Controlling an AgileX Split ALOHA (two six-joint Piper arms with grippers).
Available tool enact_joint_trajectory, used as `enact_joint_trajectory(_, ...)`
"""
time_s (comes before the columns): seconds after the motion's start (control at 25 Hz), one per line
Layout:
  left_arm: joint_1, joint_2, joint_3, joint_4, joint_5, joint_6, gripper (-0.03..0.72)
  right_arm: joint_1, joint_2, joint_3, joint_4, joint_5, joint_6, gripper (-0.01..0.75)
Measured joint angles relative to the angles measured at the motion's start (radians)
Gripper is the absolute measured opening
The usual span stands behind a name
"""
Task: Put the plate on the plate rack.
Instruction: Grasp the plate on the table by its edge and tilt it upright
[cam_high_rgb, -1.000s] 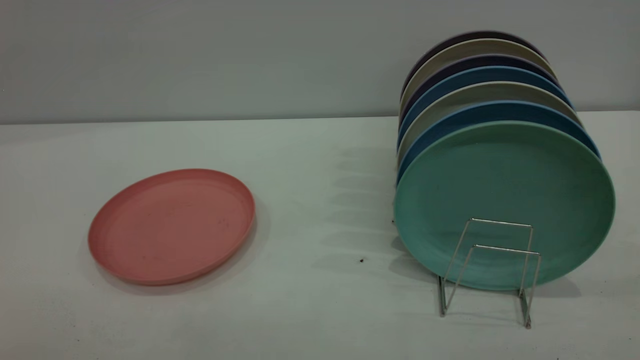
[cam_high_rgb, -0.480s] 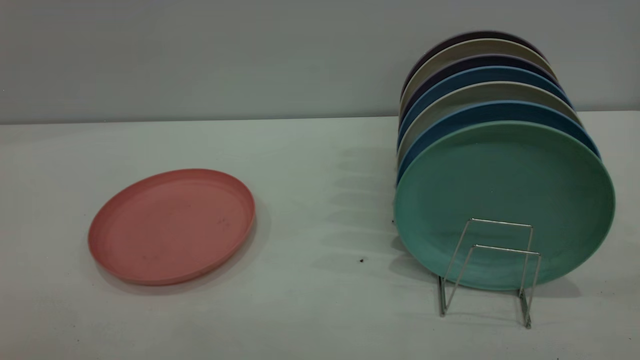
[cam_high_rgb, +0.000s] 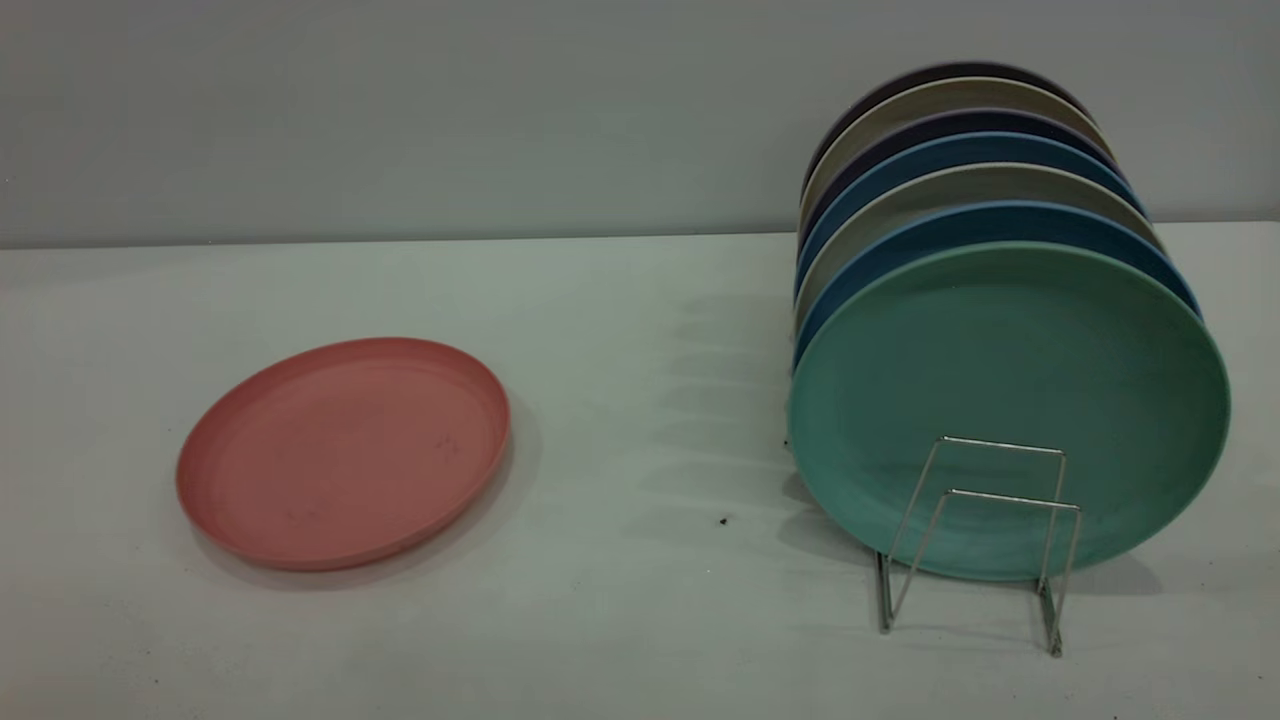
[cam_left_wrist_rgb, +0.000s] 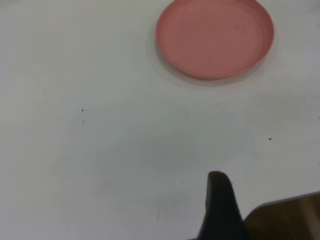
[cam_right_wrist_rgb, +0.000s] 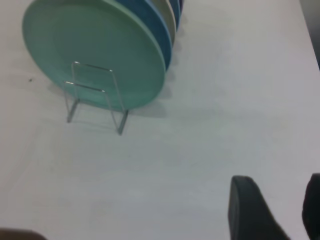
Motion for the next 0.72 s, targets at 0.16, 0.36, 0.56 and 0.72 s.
enact_joint_trajectory(0.16,-0.028,0.000,0.000,0.000,0.000,0.000,0.526,0.034,0.000,0.000,0.000,0.000,0.000,0.280)
enact_joint_trajectory(0.36,-0.062,0.000,0.000,0.002,0.000,0.000,0.526,0.084,0.000,0.000,0.003,0.000,0.000,0.280)
enact_joint_trajectory(0.56,-0.080,0.000,0.000,0.005,-0.001,0.000,0.526,0.146,0.000,0.000,0.006,0.000,0.000,0.280)
enact_joint_trajectory(0.72,-0.091,0.000,0.000,0.005,-0.001,0.000,0.526,0.226,0.000,0.000,0.004,0.000,0.000,0.280)
